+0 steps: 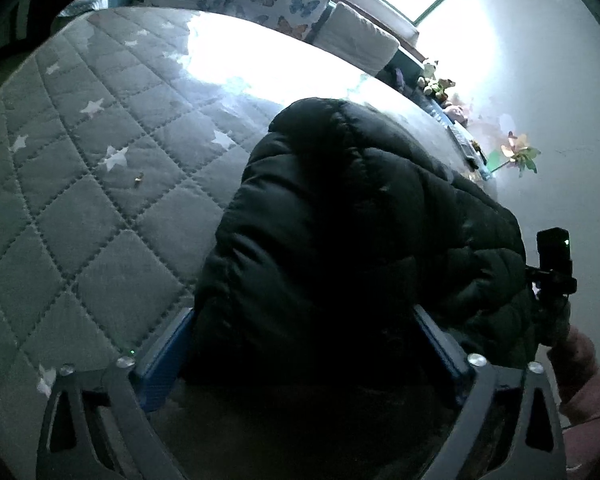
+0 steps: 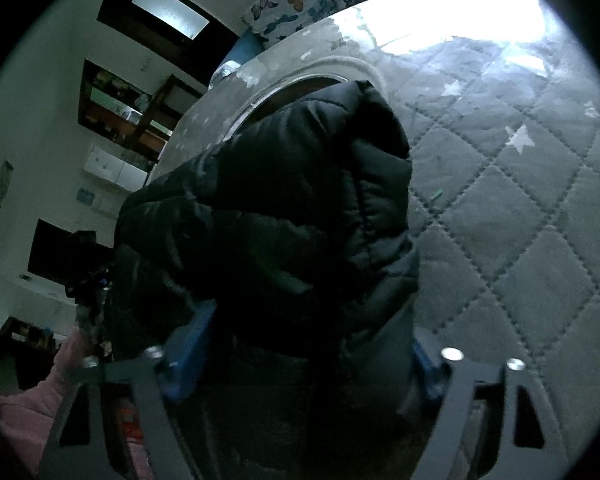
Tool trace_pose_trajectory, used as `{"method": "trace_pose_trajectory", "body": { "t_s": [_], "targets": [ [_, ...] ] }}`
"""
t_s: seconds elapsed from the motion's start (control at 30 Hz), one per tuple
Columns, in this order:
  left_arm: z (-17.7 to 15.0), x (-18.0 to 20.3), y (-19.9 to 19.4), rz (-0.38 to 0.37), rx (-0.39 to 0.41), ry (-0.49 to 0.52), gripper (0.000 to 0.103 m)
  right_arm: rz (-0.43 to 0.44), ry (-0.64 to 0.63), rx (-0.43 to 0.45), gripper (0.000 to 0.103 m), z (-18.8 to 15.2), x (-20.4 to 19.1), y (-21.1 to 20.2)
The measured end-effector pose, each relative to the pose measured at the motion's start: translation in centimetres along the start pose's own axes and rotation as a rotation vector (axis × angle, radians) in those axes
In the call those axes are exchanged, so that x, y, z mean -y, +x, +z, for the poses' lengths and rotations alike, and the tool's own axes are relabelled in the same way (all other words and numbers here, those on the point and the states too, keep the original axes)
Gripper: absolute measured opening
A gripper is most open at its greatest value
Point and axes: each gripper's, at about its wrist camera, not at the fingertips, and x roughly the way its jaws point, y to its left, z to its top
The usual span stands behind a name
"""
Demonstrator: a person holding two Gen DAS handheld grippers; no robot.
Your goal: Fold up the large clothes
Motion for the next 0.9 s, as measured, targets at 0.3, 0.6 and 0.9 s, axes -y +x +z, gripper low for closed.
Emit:
{"method": "trace_pose_trajectory", "body": {
  "t_s": [0.3, 0.6, 0.9],
  "targets": [
    [-0.7, 1.2, 0.2, 0.025, 0.039, -0.054, 0.095, -0.017, -0.022, 0.033, 0.068, 0.1, -0.8, 0.3],
    [-0.6, 1.3, 1.3, 0.009, 0.092, -0.099, 0.096, 0.137, 0.069, 0.085, 0.078, 1.0, 1.8, 2.0],
    [-0.5, 10.8, -3.6, 0.096, 0.200, 0.047, 0.050, 0.102, -0.047, 0.195, 0.044, 0.0, -4.5, -3.1]
  ]
}}
